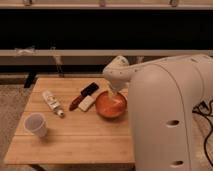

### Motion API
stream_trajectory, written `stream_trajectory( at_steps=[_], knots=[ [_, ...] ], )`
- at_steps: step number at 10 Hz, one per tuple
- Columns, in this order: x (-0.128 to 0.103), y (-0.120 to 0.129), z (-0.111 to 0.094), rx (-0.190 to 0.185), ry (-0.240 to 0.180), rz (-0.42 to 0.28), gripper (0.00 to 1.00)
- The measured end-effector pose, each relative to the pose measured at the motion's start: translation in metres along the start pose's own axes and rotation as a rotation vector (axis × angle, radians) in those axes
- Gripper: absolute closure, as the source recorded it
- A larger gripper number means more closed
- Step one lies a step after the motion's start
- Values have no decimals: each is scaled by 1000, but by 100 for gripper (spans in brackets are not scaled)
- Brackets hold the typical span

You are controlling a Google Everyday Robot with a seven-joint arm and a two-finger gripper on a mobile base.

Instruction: Drag the ceramic bowl in a circle

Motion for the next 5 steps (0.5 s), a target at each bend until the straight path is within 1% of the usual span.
stream_trajectory(
  at_steps=[1, 2, 3, 4, 5],
  knots=[
    [2, -2, -5, -24, -28, -4, 20],
    [8, -7, -13, -59, -79, -11, 20],
    [16, -12, -21, -87, -120, -21, 20],
    [23, -20, -31, -108, -171, -36, 20],
    [26, -20, -41, -129, -217, -46, 20]
  ],
)
